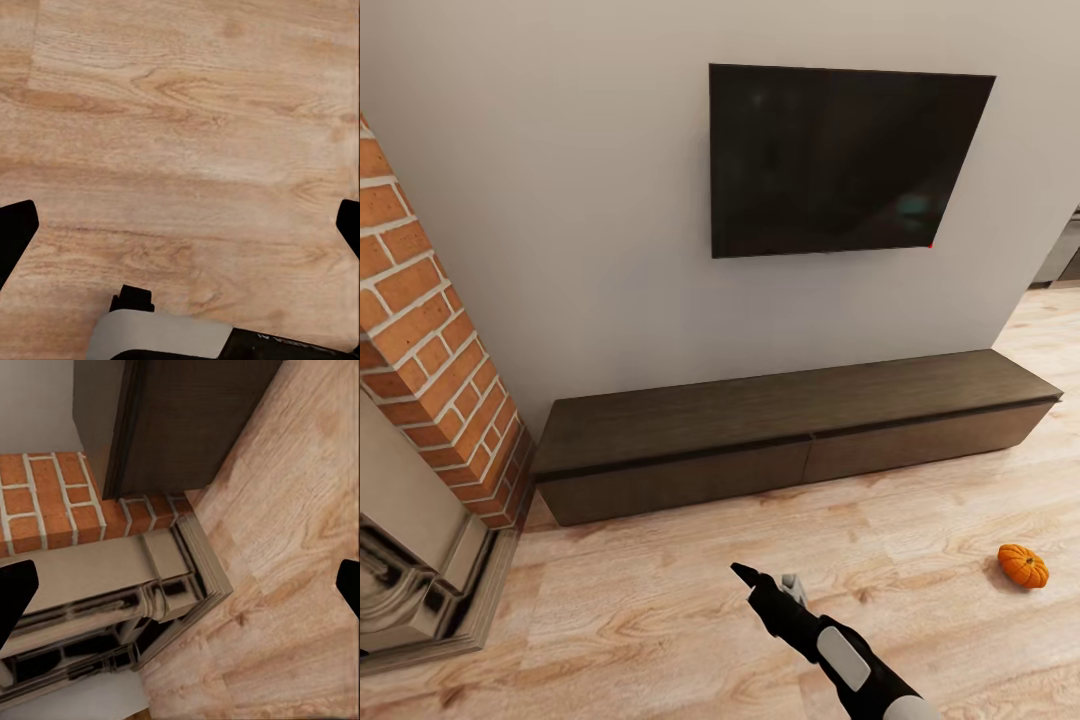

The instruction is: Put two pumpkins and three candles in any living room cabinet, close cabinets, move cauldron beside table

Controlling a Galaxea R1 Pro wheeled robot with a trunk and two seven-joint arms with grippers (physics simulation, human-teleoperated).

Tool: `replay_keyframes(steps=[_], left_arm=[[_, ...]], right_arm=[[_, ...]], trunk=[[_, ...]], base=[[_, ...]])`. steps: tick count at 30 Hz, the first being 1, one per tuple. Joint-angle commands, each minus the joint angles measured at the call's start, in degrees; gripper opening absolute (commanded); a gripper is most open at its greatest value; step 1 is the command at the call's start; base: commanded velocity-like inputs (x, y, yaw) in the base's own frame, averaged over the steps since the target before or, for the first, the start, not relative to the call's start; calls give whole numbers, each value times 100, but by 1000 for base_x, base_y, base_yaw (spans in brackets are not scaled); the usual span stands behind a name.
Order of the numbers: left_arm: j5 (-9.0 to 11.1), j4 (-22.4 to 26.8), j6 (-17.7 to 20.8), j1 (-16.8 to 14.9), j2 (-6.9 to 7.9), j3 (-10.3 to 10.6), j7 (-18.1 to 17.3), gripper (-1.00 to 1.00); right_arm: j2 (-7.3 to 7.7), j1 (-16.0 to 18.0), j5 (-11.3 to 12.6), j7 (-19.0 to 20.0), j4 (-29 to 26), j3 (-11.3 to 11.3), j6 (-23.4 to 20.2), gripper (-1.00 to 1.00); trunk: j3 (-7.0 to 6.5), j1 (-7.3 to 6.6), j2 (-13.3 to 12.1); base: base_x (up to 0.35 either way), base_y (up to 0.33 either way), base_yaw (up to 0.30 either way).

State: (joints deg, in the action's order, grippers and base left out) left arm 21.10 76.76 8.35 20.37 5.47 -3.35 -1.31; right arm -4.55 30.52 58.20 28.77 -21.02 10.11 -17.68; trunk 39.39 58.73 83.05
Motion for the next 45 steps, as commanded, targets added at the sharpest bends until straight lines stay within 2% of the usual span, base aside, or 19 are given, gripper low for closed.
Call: replay_keyframes(steps=[1,3,5,9,13,16,18,19,20,22,23,24,25,26,28,30,35,38,45], left_arm=[[60,498,544,68,-1,-138,50,100],[65,884,1118,71,-3,-342,98,100],[68,1116,1526,-137,10,-509,128,100],[94,1225,1907,-652,71,-718,141,100],[163,1256,2436,-1106,254,-979,93,100],[408,1260,2603,-1511,383,-1103,-126,100],[851,1262,2669,-1880,481,-1147,-405,100],[951,1262,2680,-1939,502,-1149,-460,100],[1185,1256,2704,-2028,542,-1150,-593,100],[1704,1254,2737,-2141,591,-1130,-1098,100],[1842,1252,2747,-2162,607,-1123,-1430,100],[1964,1244,2798,-2183,655,-1107,-2053,100],[1989,1241,2844,-2187,678,-1098,-2284,100],[2033,1237,3127,-2219,789,-1085,-3087,100],[2062,1220,3643,-2274,989,-1087,-4071,100],[2063,1201,4168,-2304,1162,-1093,-4812,100],[2094,1202,4438,-2317,1208,-1062,-5333,100],[2095,1201,4464,-2318,1203,-1011,-5654,100],[2144,1205,4482,-2326,1196,-826,-5841,100]], right_arm=[[4,4,45,-44,-6,22,-11,100],[6,4,44,-84,-20,24,-14,100],[7,6,43,-107,-34,22,-21,100],[7,8,43,-114,-47,18,-19,100],[7,33,50,-116,-51,17,-2,100],[7,57,46,-129,-51,17,28,100],[7,116,44,-136,-46,17,46,100],[9,126,45,-137,-45,17,47,100],[13,140,47,-139,-44,17,50,100],[60,161,50,-142,-45,11,54,100],[76,166,54,-141,-47,10,58,100],[89,173,53,-141,-49,9,59,100],[92,175,52,-141,-50,9,58,100],[98,179,52,-142,-51,9,56,100],[101,181,53,-143,-51,4,58,100],[103,182,56,-142,-51,1,61,100],[104,183,82,-143,-52,-2,58,100],[104,234,316,-143,-48,-53,66,100],[112,286,503,-151,-55,-101,200,100]], trunk=[[4,0,3],[4,0,3],[4,0,3],[4,0,3],[4,0,3],[4,0,3],[4,0,3],[4,0,3],[4,0,3],[4,0,3],[4,0,3],[4,0,3],[4,0,3],[4,0,3],[4,0,3],[4,0,3],[4,0,3],[4,0,3],[4,0,3]], base=[[0,0,0],[0,0,0],[0,0,0],[0,0,0],[0,0,0],[0,0,0],[0,0,0],[0,0,0],[0,0,0],[0,0,0],[0,0,0],[0,0,0],[0,0,0],[0,0,0],[0,0,0],[0,0,0],[0,0,0],[0,0,0],[86,-1,0]])
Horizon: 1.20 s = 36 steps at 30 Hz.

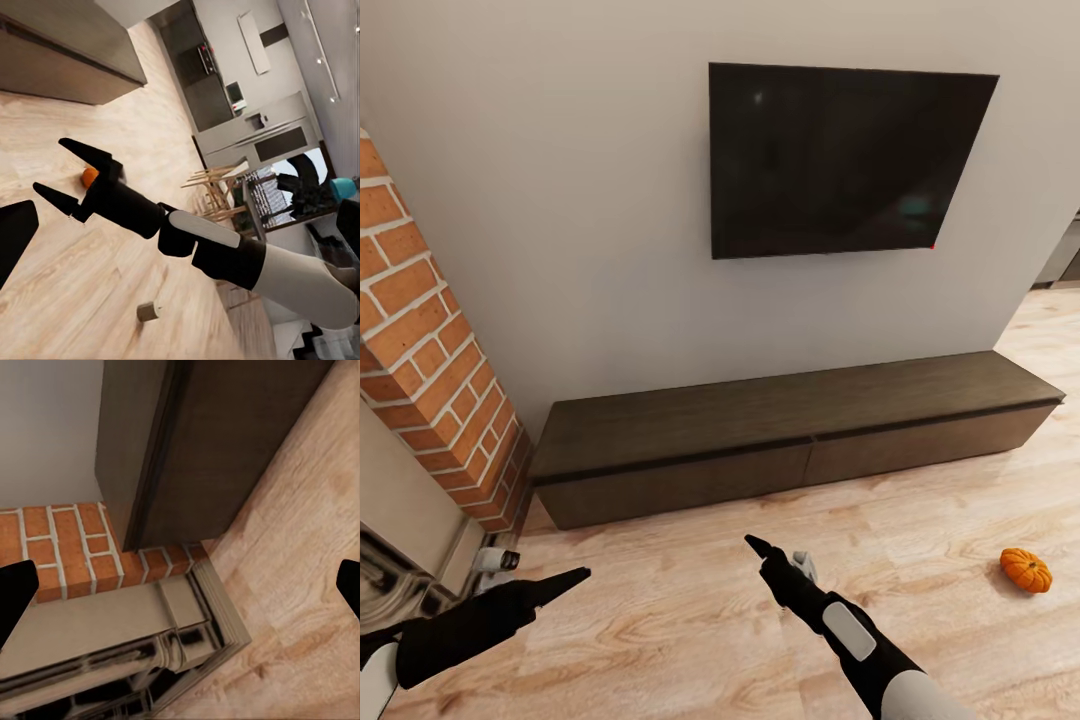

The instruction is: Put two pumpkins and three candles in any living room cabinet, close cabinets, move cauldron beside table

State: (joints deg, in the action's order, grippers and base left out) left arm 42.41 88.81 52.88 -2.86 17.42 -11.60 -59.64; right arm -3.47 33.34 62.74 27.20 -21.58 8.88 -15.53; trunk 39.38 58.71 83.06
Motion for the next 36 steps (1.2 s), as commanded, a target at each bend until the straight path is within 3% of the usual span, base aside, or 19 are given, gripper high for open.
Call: replay_keyframes(steps=[1,2,5,11,25,29,36], left_arm=[[28,5,29,-20,-12,50,-13,100],[34,7,29,-41,-29,100,-14,100],[43,-1,25,-205,-207,639,-11,100],[50,16,21,-283,-342,1027,5,100],[54,31,21,-295,-446,1157,-17,100],[56,34,21,-312,-583,1239,-21,100],[48,24,21,-393,-711,1395,-7,100]], right_arm=[[21,5,52,6,3,20,-5,100],[28,5,52,5,3,18,-1,100],[49,6,57,-21,4,14,16,100],[51,6,55,-53,5,17,23,100],[-10,6,142,-255,18,17,496,100],[-61,79,372,-260,70,22,660,100],[-68,126,375,-259,75,45,709,100]], trunk=[[5,2,2],[5,2,2],[5,2,2],[5,2,2],[5,2,2],[5,2,2],[5,2,2]], base=[[278,-34,0],[284,-41,0],[215,-22,0],[52,-5,0],[2,0,0],[12,0,0],[180,0,0]])
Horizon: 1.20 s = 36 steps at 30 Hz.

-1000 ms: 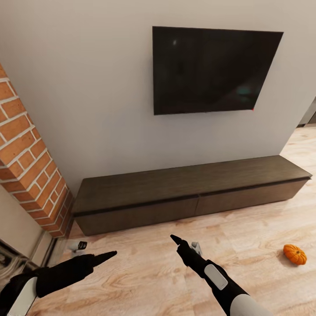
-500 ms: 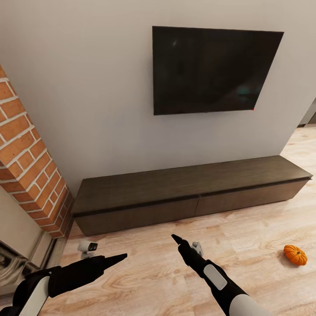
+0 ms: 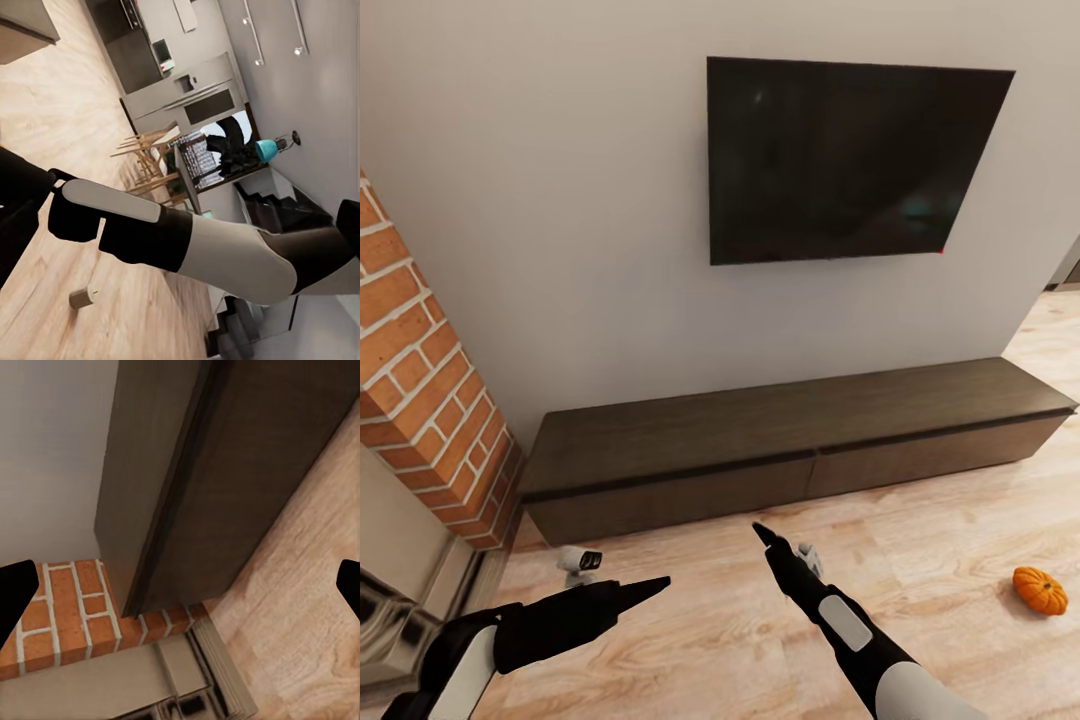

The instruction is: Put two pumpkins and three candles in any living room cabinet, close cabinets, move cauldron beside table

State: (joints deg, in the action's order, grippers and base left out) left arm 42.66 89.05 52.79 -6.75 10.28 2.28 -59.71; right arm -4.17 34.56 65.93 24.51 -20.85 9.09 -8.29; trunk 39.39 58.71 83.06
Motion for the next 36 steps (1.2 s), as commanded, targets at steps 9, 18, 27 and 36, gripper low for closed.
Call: replay_keyframes(steps=[9,18,27,36], left_arm=[[23,-12,29,-10,3,17,3,100],[23,-11,33,-10,2,18,3,100],[24,-11,34,-10,23,5,3,100],[33,-8,32,-10,49,-25,-12,100]], right_arm=[[2,6,35,22,-5,47,19,100],[-10,6,53,28,-1,41,50,100],[-13,6,102,36,18,47,132,100],[-13,6,116,36,20,49,169,100]], trunk=[[5,1,2],[5,1,2],[5,1,2],[5,1,2]], base=[[114,0,0],[312,0,0],[210,0,0],[9,0,0]])
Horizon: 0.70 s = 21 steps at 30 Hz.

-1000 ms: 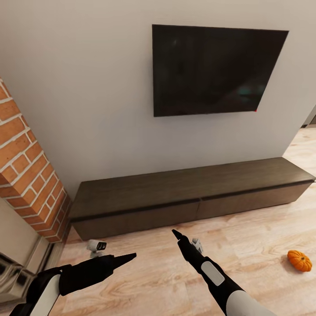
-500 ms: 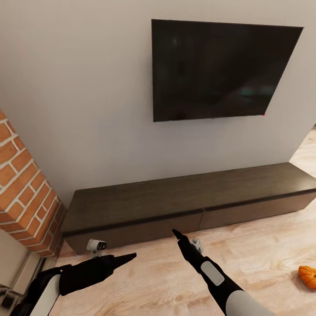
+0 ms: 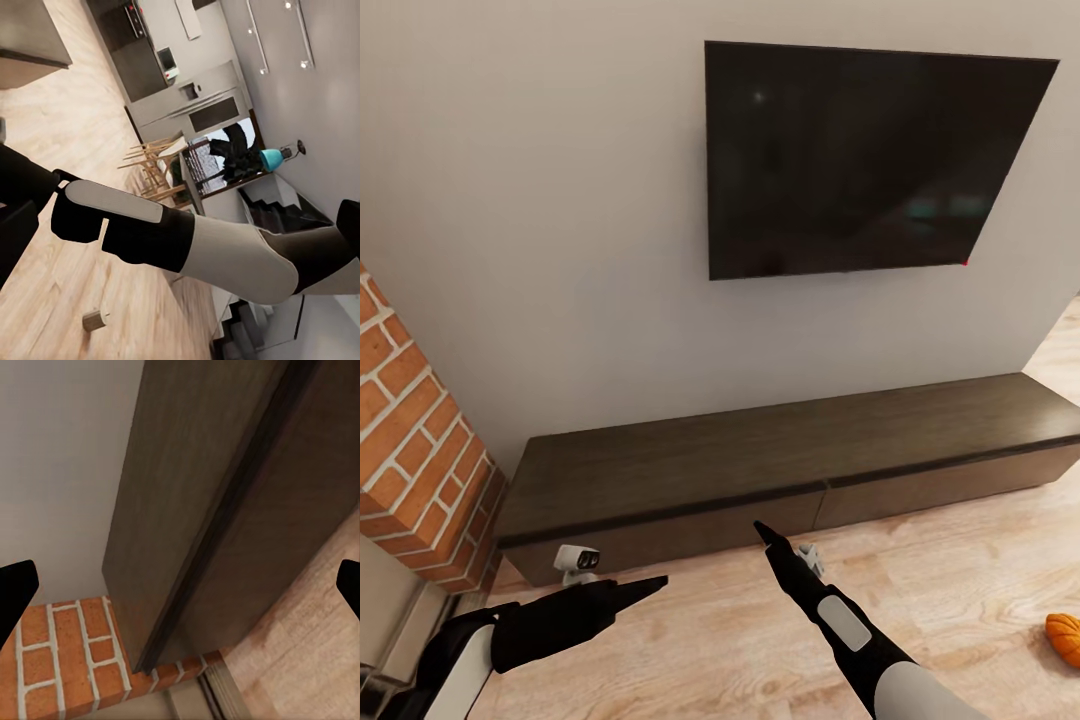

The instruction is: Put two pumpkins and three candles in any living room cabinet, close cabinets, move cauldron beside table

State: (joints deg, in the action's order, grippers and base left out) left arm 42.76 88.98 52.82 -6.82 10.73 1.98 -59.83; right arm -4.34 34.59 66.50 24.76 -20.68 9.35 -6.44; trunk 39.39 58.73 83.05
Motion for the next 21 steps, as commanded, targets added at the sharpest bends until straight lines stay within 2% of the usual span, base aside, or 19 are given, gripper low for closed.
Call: replay_keyframes(steps=[1,21], left_arm=[[23,1,30,-3,5,5,0,100],[30,5,27,-3,-9,12,-6,100]], right_arm=[[3,4,60,11,2,23,-16,100],[3,4,47,136,-15,23,1,100]], trunk=[[4,0,2],[364,439,805]], base=[[0,0,0],[0,0,0]])
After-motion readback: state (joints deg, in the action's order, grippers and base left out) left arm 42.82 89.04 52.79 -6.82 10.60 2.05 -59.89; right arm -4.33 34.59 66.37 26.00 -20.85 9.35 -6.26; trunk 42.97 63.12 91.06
